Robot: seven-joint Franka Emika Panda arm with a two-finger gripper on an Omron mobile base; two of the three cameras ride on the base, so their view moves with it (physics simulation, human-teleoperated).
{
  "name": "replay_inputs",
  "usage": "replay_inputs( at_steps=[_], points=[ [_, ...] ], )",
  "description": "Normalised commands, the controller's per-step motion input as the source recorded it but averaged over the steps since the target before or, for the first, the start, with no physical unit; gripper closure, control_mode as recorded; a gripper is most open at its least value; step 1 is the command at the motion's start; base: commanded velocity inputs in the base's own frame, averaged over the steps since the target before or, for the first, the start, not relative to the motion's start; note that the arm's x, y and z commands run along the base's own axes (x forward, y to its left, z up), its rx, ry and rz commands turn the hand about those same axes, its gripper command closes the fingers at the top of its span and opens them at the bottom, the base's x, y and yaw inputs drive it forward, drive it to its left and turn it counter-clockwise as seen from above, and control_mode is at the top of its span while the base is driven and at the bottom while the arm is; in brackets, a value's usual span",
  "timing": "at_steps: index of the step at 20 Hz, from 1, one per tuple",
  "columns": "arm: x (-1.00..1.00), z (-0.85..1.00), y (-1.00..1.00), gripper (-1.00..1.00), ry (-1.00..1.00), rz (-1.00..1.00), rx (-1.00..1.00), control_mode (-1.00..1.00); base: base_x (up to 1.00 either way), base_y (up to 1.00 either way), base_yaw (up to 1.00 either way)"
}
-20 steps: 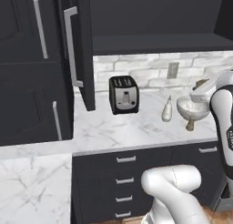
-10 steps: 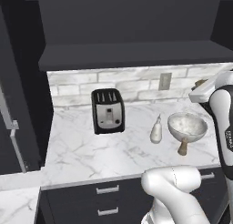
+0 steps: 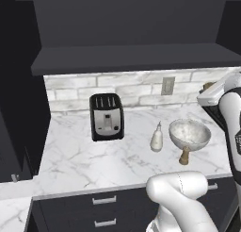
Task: Retrieve the bottle and the shaker from the cabinet and place them next to the mixing bowl on the counter. Then add garlic from the fridge to the mixing bowl.
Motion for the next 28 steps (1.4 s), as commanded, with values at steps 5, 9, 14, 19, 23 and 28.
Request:
replay_inputs(
  at_steps=[5, 9, 14, 19, 23, 28],
  points=[
    [0.0, 0.0, 0.0, 1.0, 0.0, 0.0, 0.0, 1.0, 0.41, 0.14, 0.0],
    [0.0, 0.0, 0.0, 1.0, 0.0, 0.0, 0.0, 1.0, 0.18, 0.02, 0.0],
    [0.0, 0.0, 0.0, 1.0, 0.0, 0.0, 0.0, 1.0, 0.1, 0.0, 0.0],
    [0.06, 0.0, 0.0, 1.0, 0.05, 0.0, 0.0, -1.0, 0.02, 0.0, 0.0],
    [0.0, -0.03, 0.0, 1.0, 0.05, 0.0, 0.0, -1.0, 0.0, 0.0, 0.0],
    [0.0, -0.13, 0.0, 1.0, 0.02, 0.0, 0.0, -1.0, 0.0, 0.0, 0.0]
  ],
)
